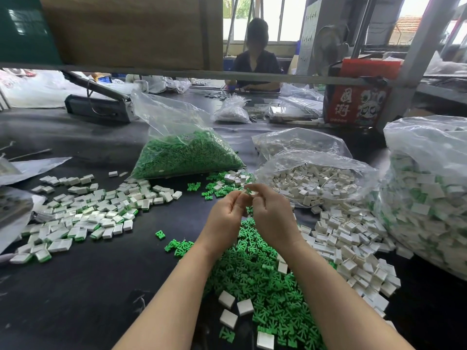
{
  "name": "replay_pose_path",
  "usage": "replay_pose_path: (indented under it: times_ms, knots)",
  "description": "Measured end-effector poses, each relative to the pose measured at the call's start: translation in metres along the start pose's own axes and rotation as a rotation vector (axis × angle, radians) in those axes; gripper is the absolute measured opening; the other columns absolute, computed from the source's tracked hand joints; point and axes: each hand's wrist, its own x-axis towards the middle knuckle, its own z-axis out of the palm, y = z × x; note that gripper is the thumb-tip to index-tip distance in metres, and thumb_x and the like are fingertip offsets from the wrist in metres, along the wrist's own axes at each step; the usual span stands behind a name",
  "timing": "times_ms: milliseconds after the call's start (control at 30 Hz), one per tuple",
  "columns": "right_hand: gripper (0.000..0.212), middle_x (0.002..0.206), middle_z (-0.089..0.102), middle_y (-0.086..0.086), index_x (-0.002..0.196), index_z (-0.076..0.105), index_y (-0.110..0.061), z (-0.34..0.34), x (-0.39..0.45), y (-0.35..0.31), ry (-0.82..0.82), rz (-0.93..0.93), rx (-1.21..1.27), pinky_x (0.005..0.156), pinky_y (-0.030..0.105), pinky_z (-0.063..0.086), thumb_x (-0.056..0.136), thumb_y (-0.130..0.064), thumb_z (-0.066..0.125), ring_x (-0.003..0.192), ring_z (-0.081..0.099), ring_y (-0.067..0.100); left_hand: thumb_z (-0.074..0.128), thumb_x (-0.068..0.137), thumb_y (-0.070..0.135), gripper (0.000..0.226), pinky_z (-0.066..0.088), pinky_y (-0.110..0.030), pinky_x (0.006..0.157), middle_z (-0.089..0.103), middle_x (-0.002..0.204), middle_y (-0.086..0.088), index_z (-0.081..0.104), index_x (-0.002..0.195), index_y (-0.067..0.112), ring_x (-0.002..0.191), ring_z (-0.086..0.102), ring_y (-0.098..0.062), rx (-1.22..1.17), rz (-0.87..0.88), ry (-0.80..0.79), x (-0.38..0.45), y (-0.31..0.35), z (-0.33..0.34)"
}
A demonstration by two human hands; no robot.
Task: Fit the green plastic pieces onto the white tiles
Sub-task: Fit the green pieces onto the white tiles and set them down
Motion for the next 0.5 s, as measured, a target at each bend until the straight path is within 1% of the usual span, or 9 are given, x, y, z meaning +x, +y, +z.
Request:
replay_pose_path:
  times_ms: [67, 133, 167, 200, 267, 333, 400, 433, 500]
  knots:
    - [0.024, 0.094, 0.07, 0.005, 0.106, 0.065, -0.014, -0.001, 0.004, -0.002, 0.023, 0.108, 0.155, 0.064, 0.029, 0.047, 0.1, -0.015, 0.041, 0.076, 0.063, 0.017, 0.045, 0.101, 0.031, 0.02, 0.046, -0.018, 0.081, 0.068, 0.091, 0.019, 0.064, 0.102, 0.025, 0.088, 0.061, 0.002, -0.043, 0.031, 0.019, -0.001, 0.002, 0.002]
    - [0.033, 0.085, 0.067, 0.011, 0.093, 0.064, -0.012, -0.005, 0.007, -0.001, -0.034, 0.219, 0.358, 0.06, 0.033, 0.049, 0.105, -0.026, 0.036, 0.068, 0.062, 0.018, 0.045, 0.098, 0.039, 0.022, 0.044, -0.031, 0.099, 0.063, 0.117, 0.0, 0.065, 0.108, 0.041, 0.113, 0.057, -0.012, -0.046, 0.047, 0.037, -0.002, 0.003, 0.003]
    - [0.041, 0.079, 0.066, 0.01, 0.088, 0.063, -0.014, -0.008, 0.007, -0.001, -0.1, 0.278, 0.466, 0.054, 0.028, 0.046, 0.106, -0.035, 0.033, 0.059, 0.06, 0.013, 0.044, 0.098, 0.041, 0.023, 0.043, -0.034, 0.103, 0.058, 0.122, -0.005, 0.063, 0.105, 0.051, 0.119, 0.054, -0.017, -0.013, 0.058, 0.047, -0.003, 0.004, 0.003]
    - [0.051, 0.073, 0.064, 0.008, 0.085, 0.064, -0.013, -0.011, 0.006, -0.001, -0.18, 0.328, 0.539, 0.05, 0.023, 0.041, 0.105, -0.045, 0.03, 0.052, 0.055, 0.009, 0.043, 0.098, 0.042, 0.024, 0.043, -0.035, 0.104, 0.055, 0.125, -0.007, 0.061, 0.102, 0.057, 0.122, 0.052, -0.019, 0.021, 0.07, 0.053, -0.003, 0.005, 0.004]
    - [0.069, 0.069, 0.062, 0.005, 0.091, 0.064, -0.004, -0.013, 0.004, 0.0, -0.327, 0.367, 0.607, 0.052, 0.022, 0.034, 0.099, -0.06, 0.025, 0.054, 0.047, 0.009, 0.044, 0.097, 0.043, 0.025, 0.046, -0.041, 0.103, 0.049, 0.125, -0.008, 0.061, 0.103, 0.059, 0.123, 0.052, -0.021, -0.014, 0.071, 0.049, -0.004, 0.008, 0.005]
    - [0.074, 0.078, 0.059, 0.01, 0.108, 0.062, 0.004, -0.01, 0.005, 0.002, -0.377, 0.351, 0.691, 0.058, 0.027, 0.031, 0.099, -0.06, 0.028, 0.062, 0.044, 0.011, 0.043, 0.093, 0.047, 0.027, 0.043, -0.048, 0.105, 0.047, 0.12, -0.007, 0.059, 0.106, 0.065, 0.124, 0.05, -0.027, -0.023, 0.064, 0.021, -0.005, 0.007, 0.005]
    - [0.069, 0.092, 0.054, 0.015, 0.12, 0.058, 0.006, -0.007, 0.005, 0.003, -0.367, 0.339, 0.752, 0.059, 0.028, 0.03, 0.1, -0.055, 0.033, 0.065, 0.043, 0.012, 0.044, 0.093, 0.052, 0.025, 0.039, -0.048, 0.108, 0.047, 0.117, -0.005, 0.056, 0.106, 0.069, 0.123, 0.049, -0.026, -0.002, 0.069, 0.009, -0.004, 0.007, 0.006]
    - [0.067, 0.096, 0.053, 0.015, 0.122, 0.057, 0.007, -0.007, 0.005, 0.003, -0.359, 0.336, 0.78, 0.058, 0.027, 0.03, 0.1, -0.053, 0.035, 0.064, 0.043, 0.011, 0.046, 0.093, 0.053, 0.023, 0.039, -0.049, 0.108, 0.048, 0.118, -0.007, 0.058, 0.108, 0.066, 0.123, 0.05, -0.027, -0.031, 0.067, 0.012, -0.004, 0.008, 0.006]
    - [0.065, 0.096, 0.053, 0.016, 0.121, 0.056, 0.008, -0.007, 0.005, 0.004, -0.35, 0.336, 0.837, 0.056, 0.027, 0.028, 0.099, -0.051, 0.04, 0.06, 0.042, 0.01, 0.053, 0.09, 0.045, 0.026, 0.045, -0.051, 0.102, 0.053, 0.121, -0.014, 0.064, 0.113, 0.048, 0.116, 0.057, -0.031, -0.132, 0.049, 0.048, -0.004, 0.011, 0.007]
